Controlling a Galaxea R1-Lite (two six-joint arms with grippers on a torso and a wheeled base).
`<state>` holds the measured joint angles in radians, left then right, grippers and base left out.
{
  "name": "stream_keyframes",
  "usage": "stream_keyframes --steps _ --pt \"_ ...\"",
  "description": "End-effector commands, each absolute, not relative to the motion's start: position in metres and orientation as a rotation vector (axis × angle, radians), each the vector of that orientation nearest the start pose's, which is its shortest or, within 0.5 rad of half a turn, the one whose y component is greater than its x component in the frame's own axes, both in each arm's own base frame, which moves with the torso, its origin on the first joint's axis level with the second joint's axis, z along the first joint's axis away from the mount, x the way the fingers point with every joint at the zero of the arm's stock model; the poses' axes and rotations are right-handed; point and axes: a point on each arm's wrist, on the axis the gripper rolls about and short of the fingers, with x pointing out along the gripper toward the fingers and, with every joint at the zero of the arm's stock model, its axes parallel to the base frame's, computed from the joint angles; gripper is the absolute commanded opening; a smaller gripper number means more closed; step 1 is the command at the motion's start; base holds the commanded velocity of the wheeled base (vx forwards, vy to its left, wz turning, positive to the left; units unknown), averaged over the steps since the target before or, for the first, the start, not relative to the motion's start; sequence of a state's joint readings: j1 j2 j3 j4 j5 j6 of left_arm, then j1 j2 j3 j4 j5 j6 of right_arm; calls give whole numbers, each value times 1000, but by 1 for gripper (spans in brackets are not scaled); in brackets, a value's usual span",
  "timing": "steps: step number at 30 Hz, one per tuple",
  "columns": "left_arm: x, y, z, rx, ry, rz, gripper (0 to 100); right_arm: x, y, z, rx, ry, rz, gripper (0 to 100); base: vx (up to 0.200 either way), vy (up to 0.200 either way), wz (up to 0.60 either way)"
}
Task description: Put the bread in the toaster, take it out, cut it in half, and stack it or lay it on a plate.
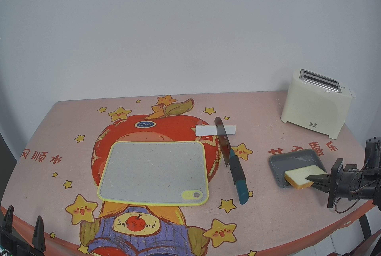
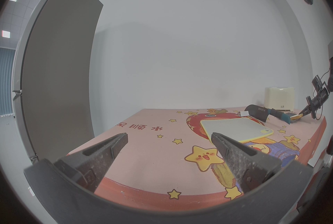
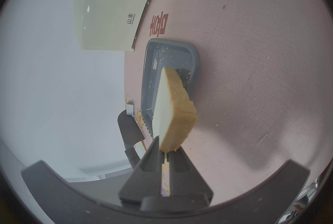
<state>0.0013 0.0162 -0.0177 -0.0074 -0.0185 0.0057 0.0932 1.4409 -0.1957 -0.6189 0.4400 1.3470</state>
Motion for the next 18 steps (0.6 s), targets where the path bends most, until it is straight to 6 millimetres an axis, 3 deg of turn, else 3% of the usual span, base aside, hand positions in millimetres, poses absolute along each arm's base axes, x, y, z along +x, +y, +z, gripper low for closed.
stream_keyframes --steps 1,12,18 --pt "-22 0 77 5 3 -17 100 164 25 110 1372 823 68 0 0 0 0" --pt "-22 0 76 6 1 -17 100 152 28 136 1216 705 215 0 0 0 0" --pt "-22 0 77 6 3 -17 100 141 25 155 927 640 294 0 0 0 0"
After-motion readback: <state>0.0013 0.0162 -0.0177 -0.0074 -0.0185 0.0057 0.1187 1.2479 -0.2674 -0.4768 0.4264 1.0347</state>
